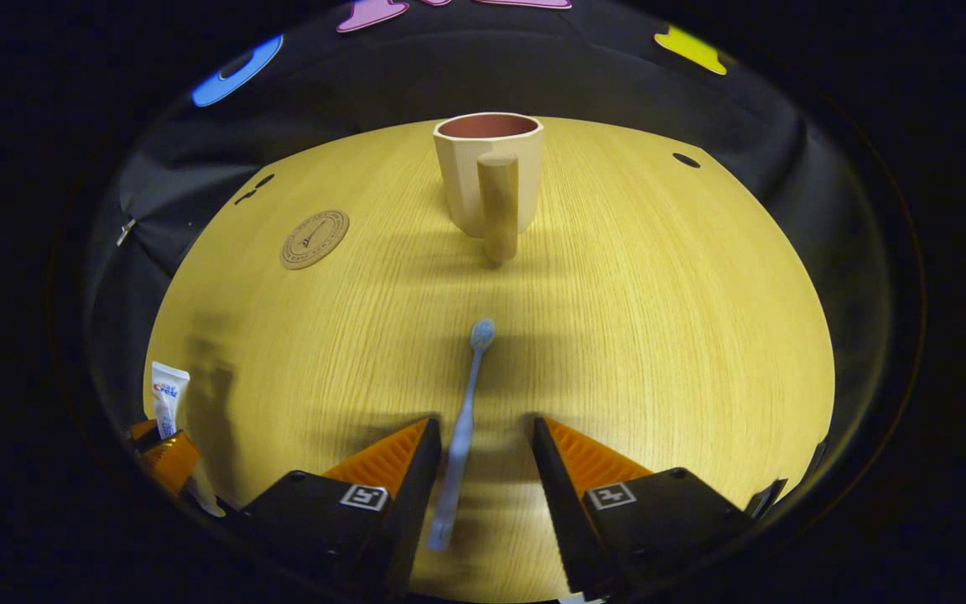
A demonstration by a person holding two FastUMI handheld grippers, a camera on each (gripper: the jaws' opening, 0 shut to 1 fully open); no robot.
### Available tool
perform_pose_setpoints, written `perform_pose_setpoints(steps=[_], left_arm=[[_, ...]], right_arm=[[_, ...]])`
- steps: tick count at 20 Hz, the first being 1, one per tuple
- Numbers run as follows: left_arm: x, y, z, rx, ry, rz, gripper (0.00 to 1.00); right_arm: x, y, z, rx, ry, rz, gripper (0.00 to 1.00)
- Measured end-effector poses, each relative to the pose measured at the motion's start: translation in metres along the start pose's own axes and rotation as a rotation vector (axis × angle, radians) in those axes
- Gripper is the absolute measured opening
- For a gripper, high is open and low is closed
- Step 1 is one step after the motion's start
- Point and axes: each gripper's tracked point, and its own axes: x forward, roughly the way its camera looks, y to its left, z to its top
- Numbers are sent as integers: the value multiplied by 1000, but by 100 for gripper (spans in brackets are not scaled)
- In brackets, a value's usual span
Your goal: Put the toothbrush and toothpaste on the desktop into the cup, then pick up the cup and place it on the coaster on the desktop.
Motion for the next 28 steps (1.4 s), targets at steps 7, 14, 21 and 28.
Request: perform_pose_setpoints(steps=[7,14,21,28], left_arm=[[9,-6,7,5,2,11,29],[17,-14,14,-22,3,15,25],[18,-24,55,-70,-100,6,25],[20,-66,134,-70,-254,-67,25]], right_arm=[[-1,-9,-2,1,44,58,16],[-3,-18,-2,29,46,145,6],[-19,-31,19,7,-18,195,6],[-30,-58,30,9,-48,225,6]])
